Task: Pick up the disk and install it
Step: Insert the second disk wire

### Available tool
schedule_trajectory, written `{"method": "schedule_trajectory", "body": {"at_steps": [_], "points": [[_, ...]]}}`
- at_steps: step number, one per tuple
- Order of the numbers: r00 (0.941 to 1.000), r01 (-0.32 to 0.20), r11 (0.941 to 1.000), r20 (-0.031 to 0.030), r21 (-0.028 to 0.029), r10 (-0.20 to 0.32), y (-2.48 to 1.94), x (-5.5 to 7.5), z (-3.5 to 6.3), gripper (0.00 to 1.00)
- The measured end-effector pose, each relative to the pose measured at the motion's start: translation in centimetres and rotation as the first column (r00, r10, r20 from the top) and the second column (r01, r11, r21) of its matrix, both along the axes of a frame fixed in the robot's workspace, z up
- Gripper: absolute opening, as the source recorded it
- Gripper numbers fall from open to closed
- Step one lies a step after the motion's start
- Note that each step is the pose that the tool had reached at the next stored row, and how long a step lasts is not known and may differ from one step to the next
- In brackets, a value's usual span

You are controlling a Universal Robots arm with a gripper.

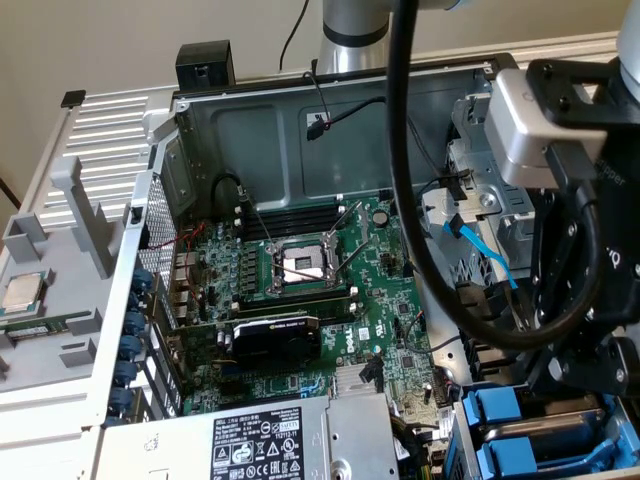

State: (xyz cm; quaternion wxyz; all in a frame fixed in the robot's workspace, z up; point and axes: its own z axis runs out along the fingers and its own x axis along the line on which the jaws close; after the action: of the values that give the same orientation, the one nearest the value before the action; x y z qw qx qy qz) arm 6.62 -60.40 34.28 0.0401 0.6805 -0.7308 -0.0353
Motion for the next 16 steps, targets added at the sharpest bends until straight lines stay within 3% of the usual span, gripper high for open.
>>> {"method": "schedule_trajectory", "body": {"at_steps": [16], "points": [[1.0000, 0.000, 1.0000, 0.0001, 0.0003, 0.000, 0.00, -0.08, -0.25, 0.16]]}}
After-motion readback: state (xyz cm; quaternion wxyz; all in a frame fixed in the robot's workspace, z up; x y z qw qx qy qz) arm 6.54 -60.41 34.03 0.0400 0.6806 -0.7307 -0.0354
